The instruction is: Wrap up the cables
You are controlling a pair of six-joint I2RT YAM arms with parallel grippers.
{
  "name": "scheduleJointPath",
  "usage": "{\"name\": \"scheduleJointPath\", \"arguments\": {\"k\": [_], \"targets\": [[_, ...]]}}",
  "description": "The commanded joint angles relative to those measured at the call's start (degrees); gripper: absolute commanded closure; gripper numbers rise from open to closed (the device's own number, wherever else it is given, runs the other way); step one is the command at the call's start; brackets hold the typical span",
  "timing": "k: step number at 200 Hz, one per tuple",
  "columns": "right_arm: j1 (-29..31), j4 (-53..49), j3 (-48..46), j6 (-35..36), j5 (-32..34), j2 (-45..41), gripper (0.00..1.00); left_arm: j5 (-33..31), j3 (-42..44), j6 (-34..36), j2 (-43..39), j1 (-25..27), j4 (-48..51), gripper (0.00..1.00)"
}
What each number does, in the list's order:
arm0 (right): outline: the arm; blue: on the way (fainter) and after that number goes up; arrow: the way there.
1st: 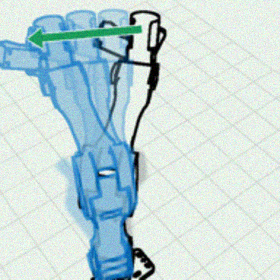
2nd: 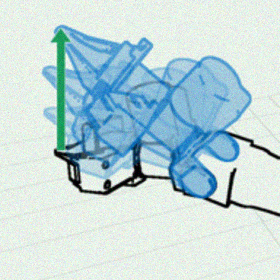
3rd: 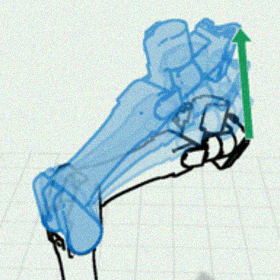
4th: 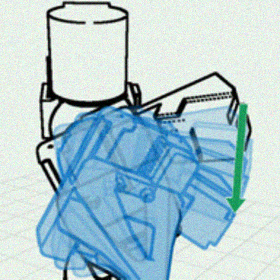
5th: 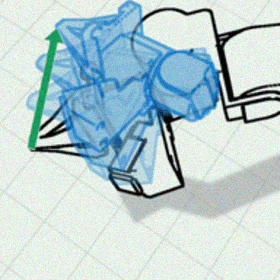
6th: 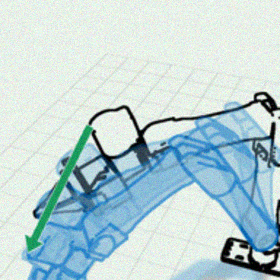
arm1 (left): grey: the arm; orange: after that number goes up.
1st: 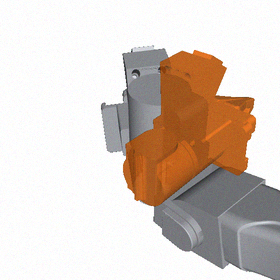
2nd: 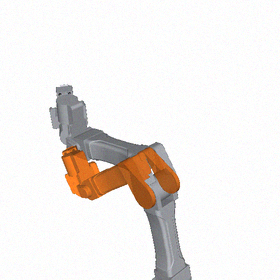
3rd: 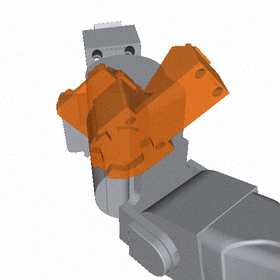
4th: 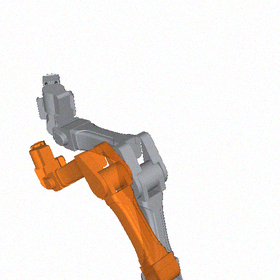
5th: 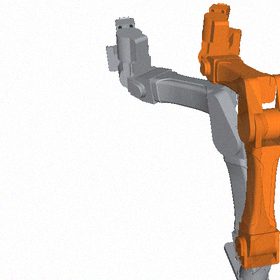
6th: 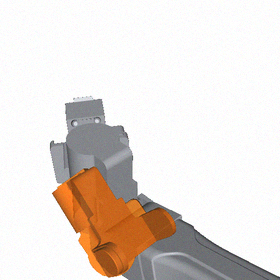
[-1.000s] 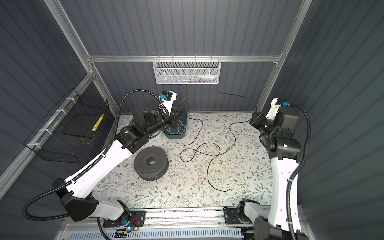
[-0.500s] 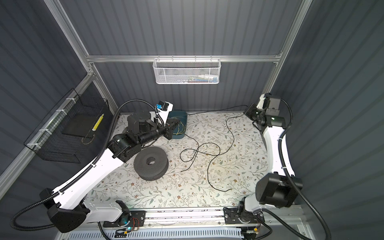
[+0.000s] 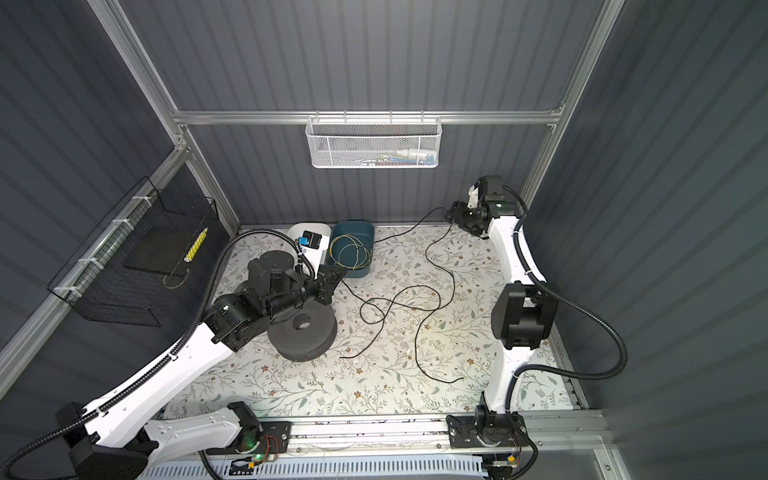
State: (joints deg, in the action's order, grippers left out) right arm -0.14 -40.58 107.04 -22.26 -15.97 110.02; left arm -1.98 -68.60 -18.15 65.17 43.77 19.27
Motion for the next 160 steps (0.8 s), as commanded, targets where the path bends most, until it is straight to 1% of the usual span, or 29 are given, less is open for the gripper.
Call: {"name": "scheduleJointPath", "arguments": {"k": [1,22,34,49,68,85,97,117,122,141,160], "targets": [[0.6,-0.1,-10.9,0.5,6.2,-11.7,0.27,-4.9,0.3,-3.8,1.2,-0.2,-1.5,1.0],[0.7,1.3,-22.8,0.6,8.2,-19.2,0.26,-8.1,-0.4,-5.1,3.4,-0.3,-1.2,1.0],[0.7,0.9,-27.6,0.9,8.5,-22.5,0.25,-9.2,-1.0,-5.9,4.8,-0.3,-0.9,1.0],[1.2,0.9,-33.3,1.0,7.6,-25.6,0.25,-10.3,-1.9,-6.7,7.0,-0.4,-0.1,1.0],[3.2,2.3,-40.3,-0.1,5.5,-28.3,0.28,-12.5,-2.0,-7.9,8.7,-0.7,-0.3,1.0],[6.8,3.6,-45.8,-0.9,5.0,-29.2,0.36,-12.8,-1.6,-8.0,8.4,-1.3,-2.2,1.0],[10.0,4.0,-49.0,-1.6,6.2,-29.3,0.41,-13.6,-3.0,-7.0,8.2,-1.6,-2.1,1.0],[13.0,7.3,-53.8,-4.0,5.8,-28.6,0.62,-14.2,-6.0,-4.8,8.4,-2.0,-0.6,1.0],[13.6,8.1,-54.5,-4.6,6.0,-28.3,0.65,-14.1,-6.5,-4.4,8.4,-2.1,-0.6,1.0],[15.8,9.3,-54.6,-5.0,6.8,-26.3,0.66,-14.0,-7.9,-3.4,8.4,-2.4,0.3,1.0],[17.6,10.1,-53.3,-5.2,7.3,-22.9,0.64,-13.8,-8.4,-3.0,8.1,-2.7,0.8,1.0]]}}
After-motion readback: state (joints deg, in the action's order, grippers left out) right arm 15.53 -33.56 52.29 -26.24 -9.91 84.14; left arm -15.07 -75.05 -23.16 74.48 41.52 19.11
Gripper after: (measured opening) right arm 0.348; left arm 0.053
